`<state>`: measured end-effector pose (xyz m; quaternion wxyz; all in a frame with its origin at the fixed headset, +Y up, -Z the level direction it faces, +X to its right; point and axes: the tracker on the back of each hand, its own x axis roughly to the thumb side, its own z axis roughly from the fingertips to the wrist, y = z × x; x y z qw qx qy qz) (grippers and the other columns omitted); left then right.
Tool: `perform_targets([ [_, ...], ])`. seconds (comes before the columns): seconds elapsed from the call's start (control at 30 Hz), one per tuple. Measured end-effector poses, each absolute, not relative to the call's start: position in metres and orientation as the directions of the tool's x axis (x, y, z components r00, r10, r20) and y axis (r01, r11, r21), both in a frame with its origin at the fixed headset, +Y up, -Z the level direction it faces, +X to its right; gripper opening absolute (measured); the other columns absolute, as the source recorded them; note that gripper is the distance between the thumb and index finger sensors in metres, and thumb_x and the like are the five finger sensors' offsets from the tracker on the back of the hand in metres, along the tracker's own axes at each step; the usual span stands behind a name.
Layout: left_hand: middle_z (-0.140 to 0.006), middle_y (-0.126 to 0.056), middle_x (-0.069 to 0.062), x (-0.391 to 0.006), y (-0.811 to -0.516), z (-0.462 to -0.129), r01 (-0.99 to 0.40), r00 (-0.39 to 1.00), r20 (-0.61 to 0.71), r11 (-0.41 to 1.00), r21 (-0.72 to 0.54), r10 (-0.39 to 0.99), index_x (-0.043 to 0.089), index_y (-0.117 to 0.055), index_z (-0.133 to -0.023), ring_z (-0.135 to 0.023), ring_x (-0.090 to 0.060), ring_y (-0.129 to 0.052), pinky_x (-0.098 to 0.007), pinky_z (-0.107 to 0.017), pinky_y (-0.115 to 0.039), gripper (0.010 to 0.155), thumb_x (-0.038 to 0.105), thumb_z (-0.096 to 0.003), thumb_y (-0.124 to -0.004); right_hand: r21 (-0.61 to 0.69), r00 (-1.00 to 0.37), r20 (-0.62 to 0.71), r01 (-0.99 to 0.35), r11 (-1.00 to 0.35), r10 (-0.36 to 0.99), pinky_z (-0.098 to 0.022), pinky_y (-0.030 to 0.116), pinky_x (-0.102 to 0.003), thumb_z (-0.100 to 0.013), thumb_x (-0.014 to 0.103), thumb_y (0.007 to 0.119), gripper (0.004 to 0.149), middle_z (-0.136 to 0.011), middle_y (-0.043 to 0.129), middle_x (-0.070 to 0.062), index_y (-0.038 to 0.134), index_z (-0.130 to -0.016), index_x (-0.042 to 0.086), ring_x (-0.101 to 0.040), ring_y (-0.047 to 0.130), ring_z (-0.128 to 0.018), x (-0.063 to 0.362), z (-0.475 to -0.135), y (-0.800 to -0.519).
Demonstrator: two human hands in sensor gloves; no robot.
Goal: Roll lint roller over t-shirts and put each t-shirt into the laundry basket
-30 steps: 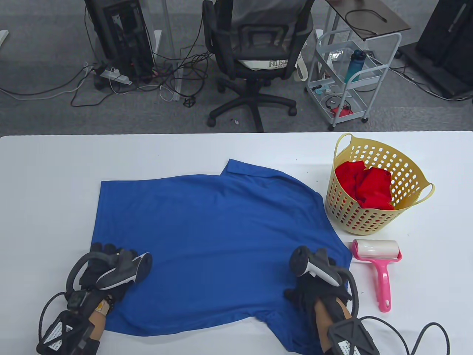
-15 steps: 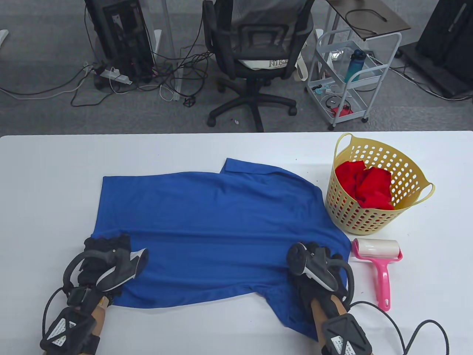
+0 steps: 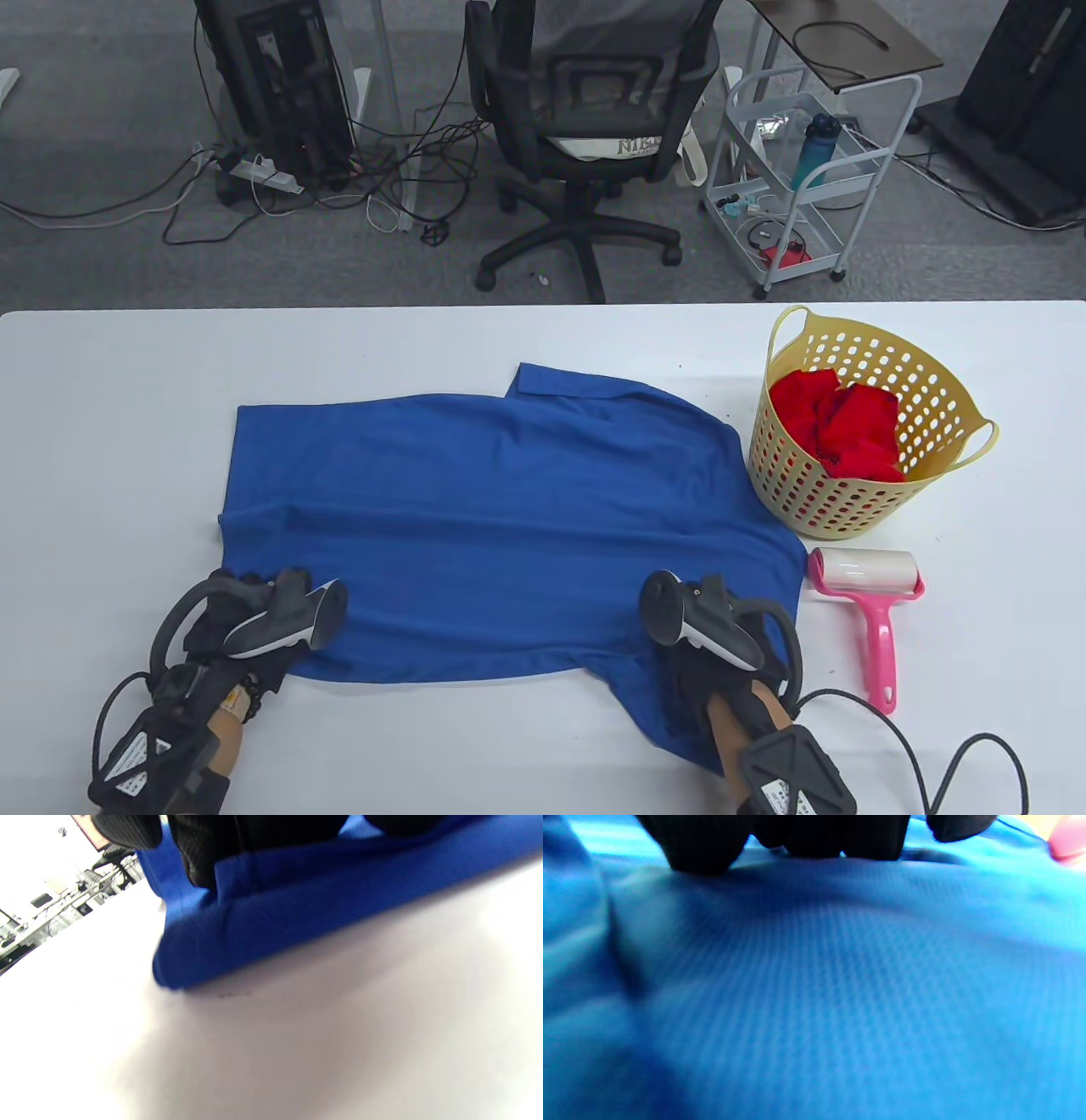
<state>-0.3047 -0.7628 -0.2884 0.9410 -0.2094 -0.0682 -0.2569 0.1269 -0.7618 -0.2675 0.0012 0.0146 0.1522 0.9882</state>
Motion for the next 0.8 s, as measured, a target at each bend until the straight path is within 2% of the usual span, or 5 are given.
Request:
perform_targets([
  [0.17,-0.117,-0.031,-0.008,-0.321,-0.764,-0.292,0.313,0.949,0.23,0.717,-0.624,-0.214,0.022,-0.02,-0.107,-0.111,-0.044,-0.042,-0.071,-0.075,-0.042,0.109,0.072,-0.0252,-0.07,0.438,-0.992,-0.014,-0.119,-0.891,0.126,-0.065,0.044,-0.072,-0.045,0.038,0.063,0.068,-0.105,0.029,-0.008,0.029,-0.101,0.021,-0.038,0.035,-0.097,0.139,-0.272,-0.768],
  [0.27,-0.116,-0.018,-0.01,-0.328,-0.761,-0.286,0.342,0.938,0.279,0.695,-0.632,-0.207,0.023,-0.012,-0.104,-0.11,-0.045,-0.031,-0.074,-0.074,-0.038,0.119,0.075,-0.017,-0.073,0.611,-0.972,-0.042,-0.209,-0.764,0.233,-0.065,0.023,-0.075,-0.041,0.05,0.073,0.09,-0.103,0.003,-0.007,0.01,-0.099,0.024,-0.038,0.007,-0.097,0.15,-0.269,-0.773],
  [0.5,-0.11,-0.066,0.003,-0.351,-0.742,-0.289,0.178,0.984,0.088,0.854,-0.489,-0.154,0.033,-0.061,-0.099,-0.106,-0.037,-0.064,-0.071,-0.072,-0.05,0.054,0.046,-0.0466,-0.061,0.689,-0.983,-0.021,-0.145,-0.71,0.18,-0.061,0.011,-0.075,-0.028,0.062,0.078,0.11,-0.092,-0.017,-0.007,-0.004,-0.091,0.026,-0.038,-0.011,-0.089,0.151,-0.265,-0.781],
  [0.67,-0.108,-0.076,-0.004,-0.346,-0.742,-0.289,0.47,0.865,0.025,0.791,-0.391,-0.502,0.028,-0.064,-0.102,-0.107,-0.038,-0.065,-0.071,-0.073,-0.05,0.075,0.064,-0.0371,-0.061,0.683,-0.979,-0.027,-0.166,-0.711,0.202,-0.06,0.01,-0.075,-0.029,0.063,0.076,0.108,-0.092,-0.017,-0.006,-0.004,-0.091,0.027,-0.037,-0.013,-0.088,0.152,-0.264,-0.783],
  [0.8,-0.116,-0.065,-0.007,-0.343,-0.744,-0.288,0.443,0.873,0.043,0.754,-0.485,-0.486,0.028,-0.052,-0.108,-0.11,-0.041,-0.054,-0.073,-0.074,-0.044,0.086,0.065,-0.0331,-0.071,0.684,-0.978,-0.026,-0.168,-0.71,0.207,-0.06,0.009,-0.075,-0.029,0.062,0.076,0.107,-0.092,-0.018,-0.006,-0.004,-0.091,0.027,-0.037,-0.013,-0.088,0.152,-0.264,-0.783],
])
